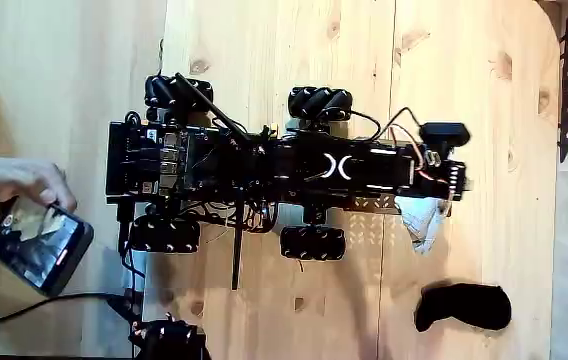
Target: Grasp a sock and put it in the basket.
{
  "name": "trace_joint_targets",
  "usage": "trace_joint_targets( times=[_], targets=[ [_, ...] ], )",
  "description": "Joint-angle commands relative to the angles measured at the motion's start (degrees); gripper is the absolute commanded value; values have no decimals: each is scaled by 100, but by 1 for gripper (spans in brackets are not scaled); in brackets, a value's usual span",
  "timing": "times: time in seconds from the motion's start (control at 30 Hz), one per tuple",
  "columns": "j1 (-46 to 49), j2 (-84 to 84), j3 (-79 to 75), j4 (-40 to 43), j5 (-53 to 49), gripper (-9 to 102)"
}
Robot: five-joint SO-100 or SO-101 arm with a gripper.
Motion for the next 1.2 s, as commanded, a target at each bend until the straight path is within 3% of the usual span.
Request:
trace_joint_targets(
  times=[0.0, 0.47, 0.7, 0.8, 0.93, 1.07, 1.17],
  targets=[
    [44, 923, 18, 1134, -62, 2],
    [475, 976, 18, 2900, -360, 3],
    [1222, 976, 26, 3401, -2637, 2],
    [1714, 976, 26, 3393, -2909, 2],
    [1617, 976, 26, 3762, -4219, 2],
    [1450, 967, 26, 3718, -3911, 0],
    [1143, 967, 26, 3129, -1354, 0]
  ],
)
